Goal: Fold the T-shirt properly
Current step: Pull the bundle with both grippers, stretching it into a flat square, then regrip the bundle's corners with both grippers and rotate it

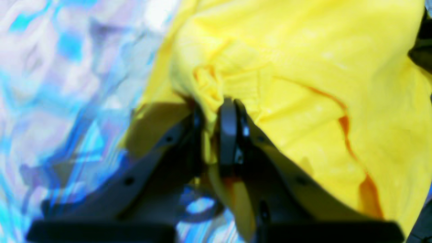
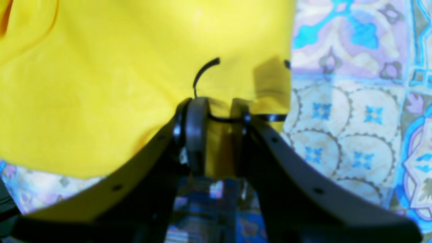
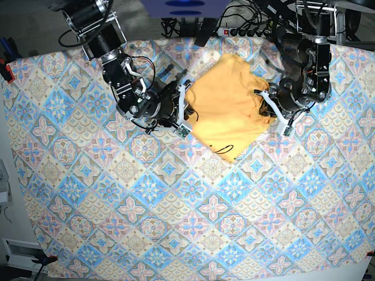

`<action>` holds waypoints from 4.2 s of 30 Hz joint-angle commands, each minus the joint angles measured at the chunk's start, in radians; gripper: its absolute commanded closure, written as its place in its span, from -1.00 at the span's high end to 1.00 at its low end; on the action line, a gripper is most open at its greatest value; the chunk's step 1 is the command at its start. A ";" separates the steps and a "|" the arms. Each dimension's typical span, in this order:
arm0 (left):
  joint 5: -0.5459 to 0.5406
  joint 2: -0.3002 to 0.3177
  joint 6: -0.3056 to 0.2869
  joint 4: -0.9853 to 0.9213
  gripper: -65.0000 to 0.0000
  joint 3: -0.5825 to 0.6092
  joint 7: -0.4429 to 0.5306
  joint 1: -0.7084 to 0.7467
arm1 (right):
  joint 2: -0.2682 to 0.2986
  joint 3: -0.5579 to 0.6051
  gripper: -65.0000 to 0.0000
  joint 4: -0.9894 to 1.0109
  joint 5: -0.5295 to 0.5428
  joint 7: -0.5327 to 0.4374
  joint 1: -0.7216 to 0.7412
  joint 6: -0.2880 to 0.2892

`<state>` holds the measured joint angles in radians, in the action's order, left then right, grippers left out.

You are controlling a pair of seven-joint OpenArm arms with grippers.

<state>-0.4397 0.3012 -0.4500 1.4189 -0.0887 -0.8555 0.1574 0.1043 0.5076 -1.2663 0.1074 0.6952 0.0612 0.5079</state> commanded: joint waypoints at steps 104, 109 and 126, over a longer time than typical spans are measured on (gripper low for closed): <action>0.066 -0.078 0.010 -0.224 -0.87 0.197 0.146 -0.391 | 0.180 0.089 -0.97 -0.149 -0.033 -0.174 0.102 -0.024; 0.063 -0.072 0.010 -0.008 -0.87 0.162 0.012 -0.353 | 0.163 0.029 -0.97 -0.148 -0.033 -0.174 0.108 -0.024; 0.065 -0.107 0.007 0.445 -0.87 0.025 -0.058 0.153 | 0.001 -0.007 -0.97 0.205 -0.035 -0.213 0.311 -0.024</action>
<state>-0.3630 0.1986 -0.4389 1.8477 -0.0631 -0.9379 0.3157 0.1047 0.5045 -1.0424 0.0616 0.4988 0.3447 0.4854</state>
